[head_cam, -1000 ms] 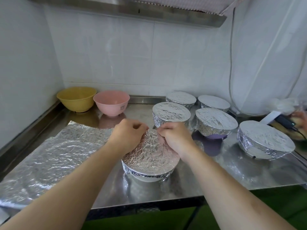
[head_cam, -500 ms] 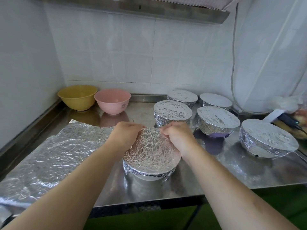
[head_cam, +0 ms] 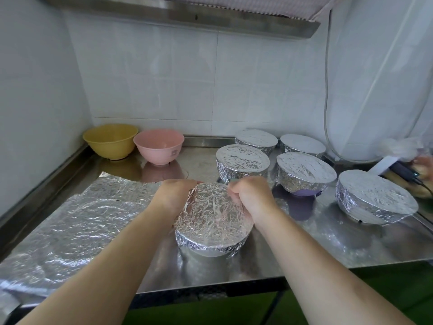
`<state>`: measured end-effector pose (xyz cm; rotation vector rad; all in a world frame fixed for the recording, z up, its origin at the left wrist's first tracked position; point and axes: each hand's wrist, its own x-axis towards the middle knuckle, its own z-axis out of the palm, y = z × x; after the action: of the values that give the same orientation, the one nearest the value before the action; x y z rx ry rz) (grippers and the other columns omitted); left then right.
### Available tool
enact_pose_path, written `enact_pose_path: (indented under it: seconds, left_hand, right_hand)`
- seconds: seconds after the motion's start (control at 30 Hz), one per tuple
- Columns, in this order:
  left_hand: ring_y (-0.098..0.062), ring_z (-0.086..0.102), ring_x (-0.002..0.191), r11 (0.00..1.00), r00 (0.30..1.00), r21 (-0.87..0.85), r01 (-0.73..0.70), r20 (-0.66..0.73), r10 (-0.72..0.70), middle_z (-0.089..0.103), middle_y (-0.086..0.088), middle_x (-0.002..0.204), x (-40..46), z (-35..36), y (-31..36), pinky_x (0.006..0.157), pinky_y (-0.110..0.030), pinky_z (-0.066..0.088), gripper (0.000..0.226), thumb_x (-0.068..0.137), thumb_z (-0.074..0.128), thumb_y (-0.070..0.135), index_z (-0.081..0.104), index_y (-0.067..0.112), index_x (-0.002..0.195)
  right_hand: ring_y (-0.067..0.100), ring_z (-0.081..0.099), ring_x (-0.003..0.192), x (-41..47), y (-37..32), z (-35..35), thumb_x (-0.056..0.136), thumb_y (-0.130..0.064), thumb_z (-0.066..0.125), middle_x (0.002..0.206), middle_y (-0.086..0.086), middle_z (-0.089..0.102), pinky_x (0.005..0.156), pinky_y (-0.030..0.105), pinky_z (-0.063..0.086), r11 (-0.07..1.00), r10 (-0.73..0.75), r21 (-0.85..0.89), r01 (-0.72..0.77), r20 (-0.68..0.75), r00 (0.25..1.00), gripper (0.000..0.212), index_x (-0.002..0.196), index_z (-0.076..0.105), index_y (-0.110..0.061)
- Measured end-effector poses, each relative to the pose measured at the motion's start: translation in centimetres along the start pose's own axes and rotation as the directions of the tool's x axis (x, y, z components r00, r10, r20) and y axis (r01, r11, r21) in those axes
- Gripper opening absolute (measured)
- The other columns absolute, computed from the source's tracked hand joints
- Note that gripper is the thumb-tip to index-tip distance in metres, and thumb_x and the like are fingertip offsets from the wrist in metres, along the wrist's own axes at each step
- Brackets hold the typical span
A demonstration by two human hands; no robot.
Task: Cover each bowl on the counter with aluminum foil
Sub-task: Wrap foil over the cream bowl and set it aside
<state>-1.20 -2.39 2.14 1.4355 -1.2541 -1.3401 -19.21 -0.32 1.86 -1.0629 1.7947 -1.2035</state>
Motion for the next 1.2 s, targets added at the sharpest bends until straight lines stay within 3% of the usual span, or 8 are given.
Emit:
enact_pose_path:
  seconds: [0.2,0.33,0.47,0.6,0.7,0.8,0.93,1.2]
  left_hand:
    - [-0.028,0.078,0.086,0.985,0.996,-0.155,-0.07,0.035,0.076,0.08,-0.015,0.093,-1.8,-0.4,-0.7,0.072,-0.033,0.058,0.034,0.096,0.053,0.002,0.085,0.014,0.092]
    - [-0.021,0.079,0.089,0.975,0.995,-0.204,-0.088,0.021,0.094,0.081,-0.005,0.094,-2.3,-0.5,-1.5,0.074,-0.03,0.061,0.032,0.103,0.051,0.006,0.082,0.016,0.105]
    - [-0.008,0.076,0.069,0.965,0.994,-0.246,-0.091,0.039,0.104,0.08,0.001,0.082,-1.9,-0.1,-1.8,0.051,-0.017,0.053,0.032,0.104,0.05,0.004,0.08,0.015,0.099]
    - [-0.024,0.079,0.088,0.944,0.997,-0.325,-0.054,0.028,0.067,0.081,-0.008,0.095,-2.2,-0.1,-1.9,0.078,-0.033,0.061,0.033,0.102,0.052,0.007,0.083,0.015,0.097]
    - [-0.03,0.078,0.096,0.898,0.999,-0.44,-0.016,0.033,0.034,0.08,-0.014,0.103,-2.5,-0.1,-2.3,0.085,-0.04,0.059,0.033,0.1,0.051,0.011,0.084,0.013,0.101]
    - [-0.036,0.076,0.1,0.825,0.998,-0.565,0.009,0.06,0.03,0.079,-0.016,0.108,-3.1,0.3,-3.4,0.097,-0.05,0.056,0.028,0.099,0.057,0.017,0.083,0.013,0.106]
    - [-0.035,0.074,0.111,0.775,0.999,-0.631,-0.023,0.019,0.046,0.077,-0.014,0.118,-3.0,1.3,-5.8,0.11,-0.057,0.048,0.03,0.1,0.06,0.028,0.079,0.013,0.117]
    - [-0.033,0.074,0.111,0.755,0.999,-0.654,-0.05,-0.042,0.03,0.077,-0.013,0.117,-2.8,1.9,-6.4,0.111,-0.056,0.048,0.032,0.103,0.058,0.033,0.077,0.012,0.119]
  right_hand:
    - [0.021,0.05,0.059,-0.5,-0.1,-0.2,0.065,-0.005,0.059,0.074,0.03,0.057,0.058,0.035,0.038,0.997,-0.047,-0.058,0.043,-0.072,0.996,0.015,0.063,0.052,0.009]
    - [0.016,0.045,0.041,-1.1,0.9,-0.6,0.087,0.001,0.061,0.054,0.013,0.053,0.052,0.029,0.036,0.997,-0.072,-0.026,0.07,-0.072,0.995,0.025,0.063,0.061,-0.005]
    - [0.013,0.038,0.029,-1.0,1.6,-0.5,0.097,-0.004,0.063,0.055,0.011,0.049,0.035,0.019,0.028,0.997,-0.02,0.078,0.026,-0.086,0.996,0.026,0.071,0.062,-0.001]
    - [0.013,0.039,0.03,-1.4,1.5,-0.5,0.095,-0.001,0.064,0.055,0.01,0.051,0.035,0.019,0.027,0.989,0.0,0.145,0.011,-0.078,0.997,0.025,0.071,0.064,0.001]
    - [0.019,0.05,0.042,-1.9,1.6,-0.7,0.091,0.001,0.064,0.055,0.01,0.054,0.039,0.02,0.034,0.962,0.028,0.271,-0.006,-0.074,0.997,0.017,0.076,0.069,0.007]
    - [0.027,0.075,0.073,-3.0,1.8,-0.8,0.091,-0.009,0.066,0.083,0.011,0.079,0.069,0.031,0.057,0.84,0.08,0.537,-0.081,0.024,0.996,0.016,0.093,0.081,-0.003]
    - [0.036,0.075,0.108,-4.3,3.1,0.6,0.1,-0.026,0.058,0.113,0.016,0.079,0.096,0.048,0.057,0.675,0.137,0.716,-0.177,0.114,0.984,0.032,0.119,0.077,-0.008]
    - [0.029,0.077,0.097,-5.0,3.5,1.2,0.111,-0.031,0.05,0.103,0.012,0.081,0.076,0.041,0.058,0.621,0.216,0.754,-0.214,0.098,0.971,0.032,0.116,0.073,-0.009]
